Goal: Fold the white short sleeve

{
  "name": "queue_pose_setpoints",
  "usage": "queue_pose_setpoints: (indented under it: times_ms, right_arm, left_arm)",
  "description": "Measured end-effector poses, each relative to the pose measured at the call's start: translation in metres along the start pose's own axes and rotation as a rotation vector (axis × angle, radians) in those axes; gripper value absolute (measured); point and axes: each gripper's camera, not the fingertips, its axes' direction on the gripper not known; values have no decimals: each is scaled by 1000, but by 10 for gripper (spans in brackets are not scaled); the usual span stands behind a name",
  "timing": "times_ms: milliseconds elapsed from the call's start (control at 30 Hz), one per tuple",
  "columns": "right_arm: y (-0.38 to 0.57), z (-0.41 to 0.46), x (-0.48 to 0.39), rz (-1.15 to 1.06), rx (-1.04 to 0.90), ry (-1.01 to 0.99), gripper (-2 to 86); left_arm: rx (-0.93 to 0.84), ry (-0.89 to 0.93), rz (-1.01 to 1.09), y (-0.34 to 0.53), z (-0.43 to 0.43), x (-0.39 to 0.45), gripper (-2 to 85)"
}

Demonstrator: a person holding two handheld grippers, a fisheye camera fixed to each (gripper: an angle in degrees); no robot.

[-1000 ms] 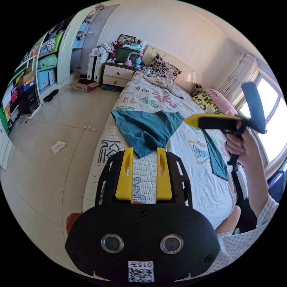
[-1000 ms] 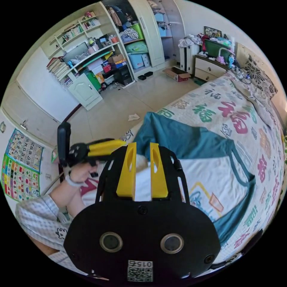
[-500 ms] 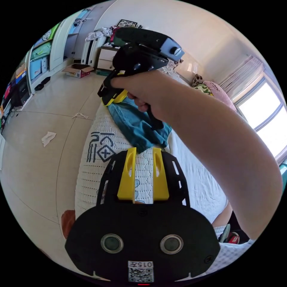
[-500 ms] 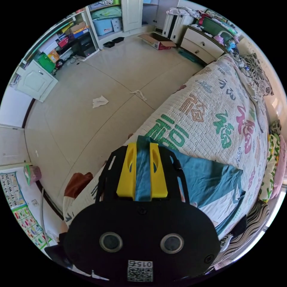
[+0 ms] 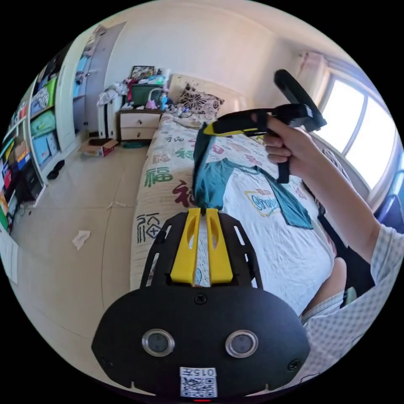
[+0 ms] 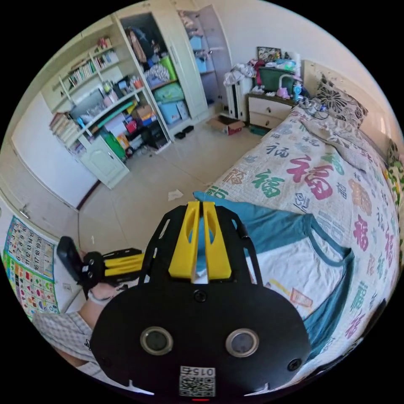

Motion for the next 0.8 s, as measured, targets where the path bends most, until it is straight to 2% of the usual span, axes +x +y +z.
queue_pose_setpoints:
  times_ms: [133,267,467,600,667,800]
  right_arm:
    - [94,-52,45,117,91,-19,-6]
    - [173,-58,71,216,82,14,-5]
    - [241,-57,99,345,84,36,-4]
    - [265,-58,110,364,50,32,0]
    - [274,-57,119,371,0,29,5]
    - [284,-73,134,375,37,53,13]
  left_arm:
    - [0,47,177,5,1,49,4]
    - [-124,62,353,12,23,99,6]
    - [-263,28,493,20,55,141,1]
    - [-278,65,476,16,63,145,7]
    - [-247,63,418,8,66,140,27]
    - [-184,56,291,-12,73,125,73]
